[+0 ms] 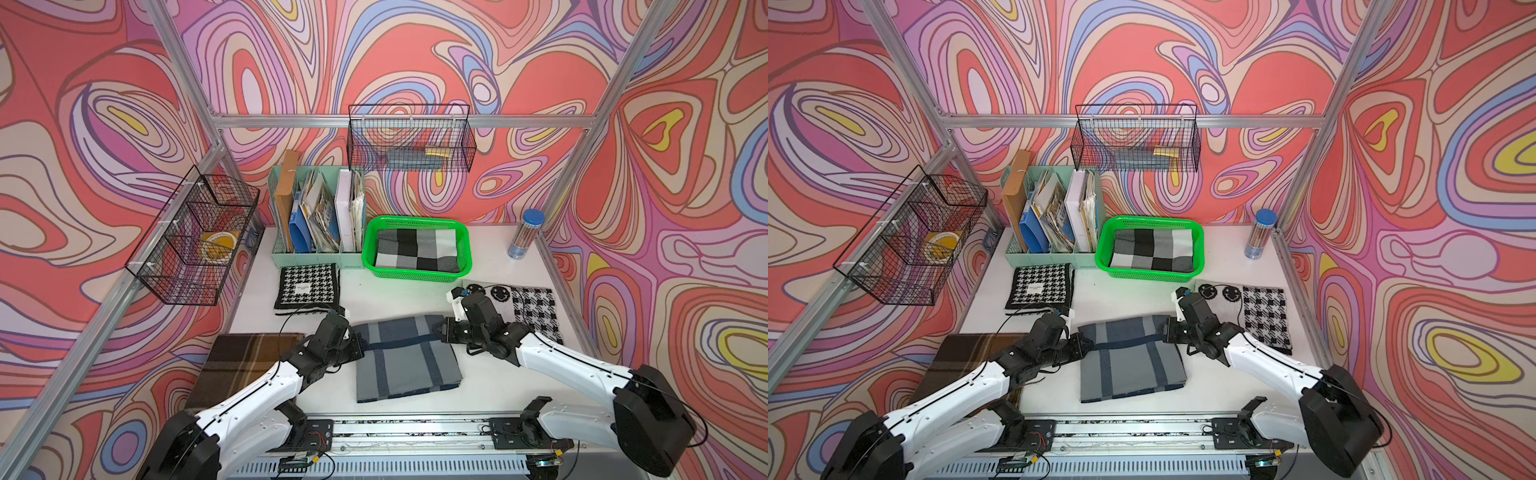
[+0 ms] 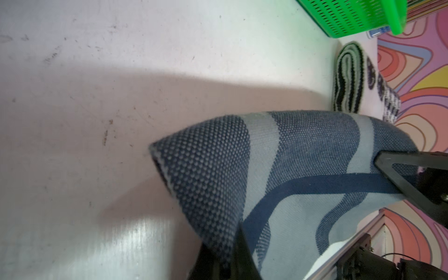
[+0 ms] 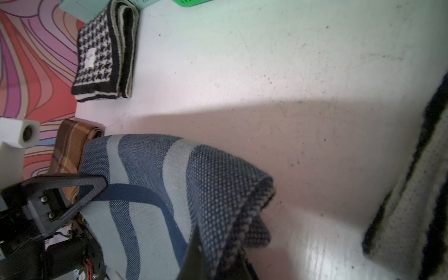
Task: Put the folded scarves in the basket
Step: Pick up the scarf at the center of the board, then place the scarf in the basket.
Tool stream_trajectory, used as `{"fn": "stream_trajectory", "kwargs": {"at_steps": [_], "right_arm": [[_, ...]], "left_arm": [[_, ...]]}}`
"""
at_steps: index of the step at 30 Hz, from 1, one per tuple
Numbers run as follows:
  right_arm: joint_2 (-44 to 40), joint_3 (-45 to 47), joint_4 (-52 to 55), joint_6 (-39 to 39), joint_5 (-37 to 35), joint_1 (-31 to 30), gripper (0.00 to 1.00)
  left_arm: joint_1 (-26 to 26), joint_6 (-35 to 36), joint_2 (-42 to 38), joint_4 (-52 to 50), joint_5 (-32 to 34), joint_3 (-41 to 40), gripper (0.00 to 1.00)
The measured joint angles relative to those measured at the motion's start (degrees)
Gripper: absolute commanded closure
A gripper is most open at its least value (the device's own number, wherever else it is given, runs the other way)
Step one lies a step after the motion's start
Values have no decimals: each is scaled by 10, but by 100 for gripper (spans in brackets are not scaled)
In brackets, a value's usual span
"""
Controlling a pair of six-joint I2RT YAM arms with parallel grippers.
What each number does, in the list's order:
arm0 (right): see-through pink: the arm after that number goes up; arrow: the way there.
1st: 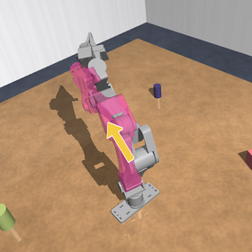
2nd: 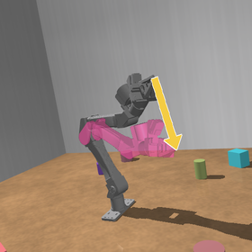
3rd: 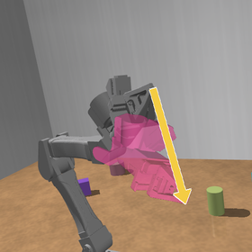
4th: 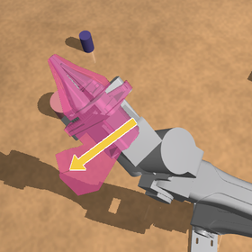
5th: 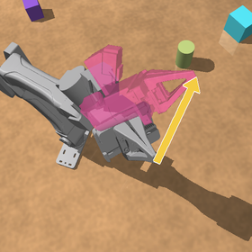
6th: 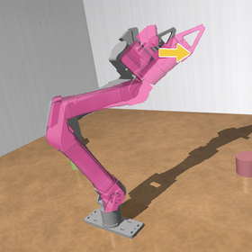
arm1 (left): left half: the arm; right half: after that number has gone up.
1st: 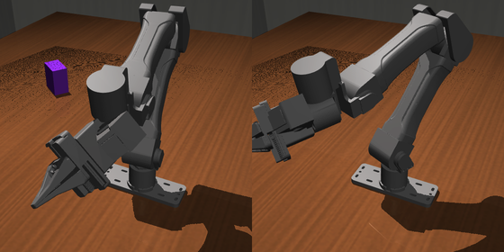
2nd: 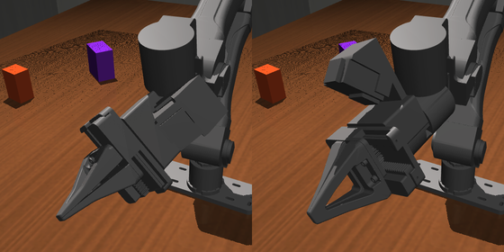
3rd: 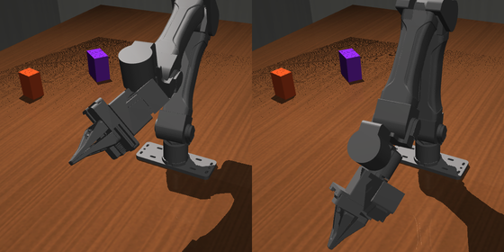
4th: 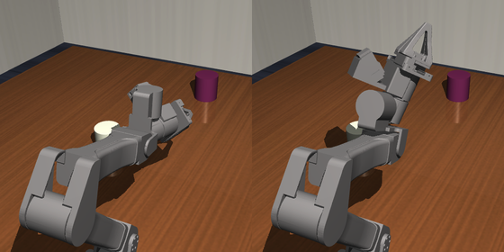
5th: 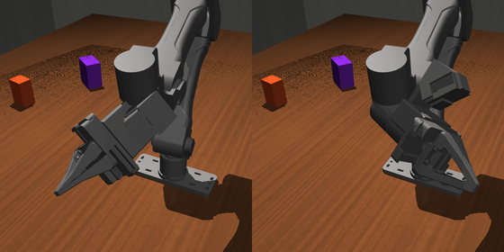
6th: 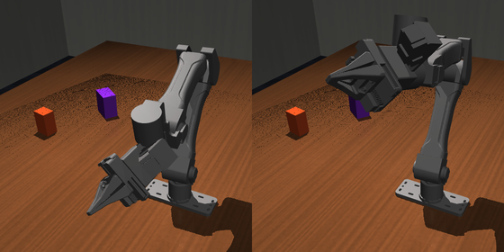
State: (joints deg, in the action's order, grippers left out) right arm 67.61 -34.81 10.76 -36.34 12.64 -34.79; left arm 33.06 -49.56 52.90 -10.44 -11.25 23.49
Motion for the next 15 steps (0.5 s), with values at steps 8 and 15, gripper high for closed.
{"fn": "stream_trajectory", "kwargs": {"at_steps": [8, 15], "right_arm": [[-113, 3, 25, -7, -19, -7, 100], [-150, -7, 72, -8, -60, -9, 100]], "left_arm": [[8, -8, -104, -45, -4, 7, 100], [10, -4, -104, -81, -6, 83, 100]]}}
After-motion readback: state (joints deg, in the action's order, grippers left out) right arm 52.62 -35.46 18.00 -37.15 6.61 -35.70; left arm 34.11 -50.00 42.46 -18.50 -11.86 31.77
